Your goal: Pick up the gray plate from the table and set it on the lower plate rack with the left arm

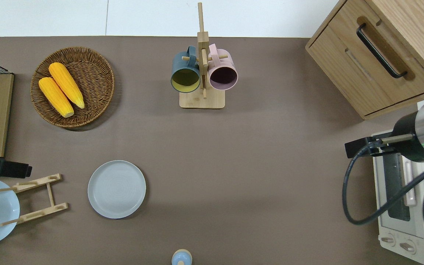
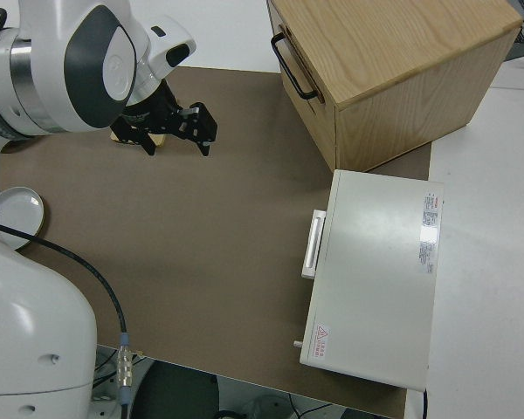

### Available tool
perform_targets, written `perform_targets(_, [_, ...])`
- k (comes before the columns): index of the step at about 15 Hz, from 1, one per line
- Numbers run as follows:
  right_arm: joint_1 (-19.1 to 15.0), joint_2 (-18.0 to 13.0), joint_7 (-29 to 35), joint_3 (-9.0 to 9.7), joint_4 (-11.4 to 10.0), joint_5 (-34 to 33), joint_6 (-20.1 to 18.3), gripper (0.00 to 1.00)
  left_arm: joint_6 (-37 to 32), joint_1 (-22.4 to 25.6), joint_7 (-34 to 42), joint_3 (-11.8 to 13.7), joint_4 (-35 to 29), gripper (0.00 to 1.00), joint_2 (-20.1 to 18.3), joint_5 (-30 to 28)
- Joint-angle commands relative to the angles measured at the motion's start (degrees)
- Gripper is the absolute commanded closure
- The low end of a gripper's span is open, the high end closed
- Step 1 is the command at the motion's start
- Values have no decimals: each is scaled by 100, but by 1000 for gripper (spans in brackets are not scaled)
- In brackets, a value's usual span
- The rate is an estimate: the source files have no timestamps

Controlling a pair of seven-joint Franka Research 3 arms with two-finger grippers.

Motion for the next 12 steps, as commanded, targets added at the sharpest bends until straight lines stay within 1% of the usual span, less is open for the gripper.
perform_targets(1, [-56, -14, -8, 32, 35, 59, -74, 11, 247, -75, -183, 28, -374, 5, -75, -79])
perform_targets(3, [-56, -14, -8, 32, 35, 59, -74, 13, 308, -93, -358, -7, -585, 7, -118, -79])
perform_targets(5, [-56, -14, -8, 32, 35, 59, -74, 13, 562, -102, -464, -16, -936, 5, -259, -79])
perform_targets(8, [-56, -14, -8, 32, 35, 59, -74, 11, 1150, -110, -500, -24, -1682, 5, -531, -71])
perform_targets(11, [-56, -14, -8, 32, 35, 59, -74, 13, 1705, -128, -596, -42, -2298, 5, -672, -62])
perform_targets(12, [-56, -14, -8, 32, 35, 59, -74, 13, 1932, -119, -657, -112, -2544, 5, -699, -62])
